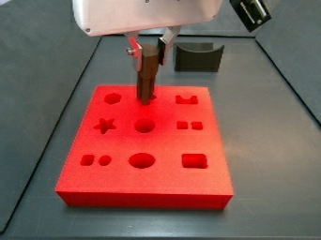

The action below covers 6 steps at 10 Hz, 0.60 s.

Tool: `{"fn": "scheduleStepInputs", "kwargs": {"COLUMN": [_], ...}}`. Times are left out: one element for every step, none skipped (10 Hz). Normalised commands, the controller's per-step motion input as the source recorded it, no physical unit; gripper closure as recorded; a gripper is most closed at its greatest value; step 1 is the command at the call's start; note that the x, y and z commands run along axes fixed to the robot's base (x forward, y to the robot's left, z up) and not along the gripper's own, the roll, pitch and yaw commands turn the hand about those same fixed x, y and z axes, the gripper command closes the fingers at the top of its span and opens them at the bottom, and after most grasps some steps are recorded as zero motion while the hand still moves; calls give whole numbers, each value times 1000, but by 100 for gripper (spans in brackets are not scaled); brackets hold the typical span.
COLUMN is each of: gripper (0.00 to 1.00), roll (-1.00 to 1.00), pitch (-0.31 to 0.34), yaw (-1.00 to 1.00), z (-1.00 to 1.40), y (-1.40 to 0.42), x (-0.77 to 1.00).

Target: Insert the 3 prong object.

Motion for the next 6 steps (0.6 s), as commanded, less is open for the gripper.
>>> {"fn": "scheduleStepInputs", "kwargs": {"gripper": [100, 100, 100, 100, 100, 100], "roll": [117, 110, 94, 51, 51, 24], "pitch": [0, 0, 0, 0, 0, 0], "yaw": [43, 40, 17, 0, 0, 0], "z": [-211, -214, -203, -243, -360, -460], "y": [0, 0, 0, 0, 0, 0], "x": [143, 126, 60, 0, 0, 0]}}
